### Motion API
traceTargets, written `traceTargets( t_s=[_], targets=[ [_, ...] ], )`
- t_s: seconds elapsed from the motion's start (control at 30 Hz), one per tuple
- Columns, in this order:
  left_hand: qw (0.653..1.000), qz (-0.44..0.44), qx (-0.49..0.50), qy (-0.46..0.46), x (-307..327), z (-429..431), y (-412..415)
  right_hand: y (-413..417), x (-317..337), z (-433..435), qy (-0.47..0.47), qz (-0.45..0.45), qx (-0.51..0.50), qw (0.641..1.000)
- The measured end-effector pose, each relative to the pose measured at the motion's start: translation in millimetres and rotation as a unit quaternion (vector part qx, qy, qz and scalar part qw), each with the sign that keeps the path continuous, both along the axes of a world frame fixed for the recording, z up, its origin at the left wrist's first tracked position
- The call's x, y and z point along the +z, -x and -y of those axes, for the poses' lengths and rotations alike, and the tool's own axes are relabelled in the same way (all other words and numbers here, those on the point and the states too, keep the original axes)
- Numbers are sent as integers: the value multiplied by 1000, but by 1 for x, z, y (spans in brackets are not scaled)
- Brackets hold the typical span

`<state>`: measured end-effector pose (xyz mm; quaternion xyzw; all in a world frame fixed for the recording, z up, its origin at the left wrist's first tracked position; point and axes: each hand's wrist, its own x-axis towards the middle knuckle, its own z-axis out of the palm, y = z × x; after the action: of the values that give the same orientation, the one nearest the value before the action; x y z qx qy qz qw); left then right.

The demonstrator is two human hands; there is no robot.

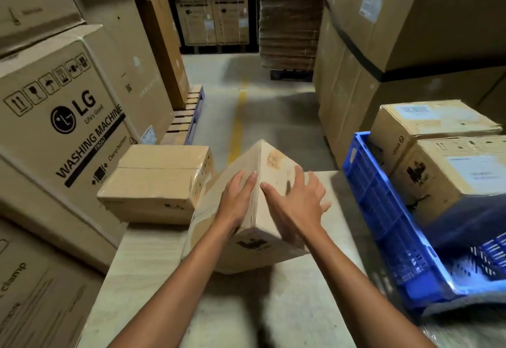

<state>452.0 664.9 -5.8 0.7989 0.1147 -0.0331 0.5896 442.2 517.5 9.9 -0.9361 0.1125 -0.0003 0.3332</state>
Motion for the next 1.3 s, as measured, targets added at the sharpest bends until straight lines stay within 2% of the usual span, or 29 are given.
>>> traceTargets(
  t_s=[0.1, 0.17, 0.2, 0.27, 0.37, 0.43, 0.5, 0.57, 0.6, 0.67, 0.73, 0.77, 0.9, 1.03, 1.17, 1.23, 1.3],
  targets=[
    [999, 0, -30, -26, 3, -2, 3, 0, -5, 2, -115, -125, -17, 985],
    [997, 0, -56, -53, 0, -2, 4, 2, -3, 1, -136, -124, -12, 983],
    [997, 1, -63, -38, 0, -3, 2, 3, -1, -1, -126, -108, -12, 986],
    [997, -5, -57, 48, 3, -8, 0, 1, 9, -1, -73, -65, -13, 995],
    [975, -21, -39, 220, 15, -13, 0, -4, 31, 4, -1, -9, 11, 1000],
    [961, -41, -28, 273, 15, -13, 2, -6, 39, 8, 20, 11, 45, 999],
    [956, -54, -24, 286, 10, -14, 6, -5, 40, 12, 57, 17, 81, 995],
    [969, -41, -31, 240, 7, -11, 9, -1, 37, 18, 96, 24, 107, 989],
    [983, -19, -40, 179, 8, -8, 10, 2, 35, 20, 103, 29, 111, 988],
    [998, 47, -46, -16, 10, -1, 12, 9, 31, 26, 111, 44, 113, 986],
    [971, 131, -37, -197, 12, 9, 18, 15, 25, 30, 130, 78, 108, 982],
    [955, 168, -44, -239, 14, 14, 24, 18, 22, 32, 130, 102, 109, 980],
    [907, 271, -109, -303, 10, 31, 54, 32, 6, 40, 118, 191, 169, 960],
    [871, 342, -86, -342, -6, 35, 54, 40, -6, 35, 156, 285, 150, 934],
    [837, 440, -22, -325, -21, 30, 47, 38, -13, 26, 175, 313, 133, 924],
    [827, 456, -14, -327, -23, 30, 46, 36, -14, 27, 188, 302, 136, 925],
    [834, 438, -31, -333, -18, 33, 46, 33, -9, 32, 202, 285, 152, 925]
  ],
)
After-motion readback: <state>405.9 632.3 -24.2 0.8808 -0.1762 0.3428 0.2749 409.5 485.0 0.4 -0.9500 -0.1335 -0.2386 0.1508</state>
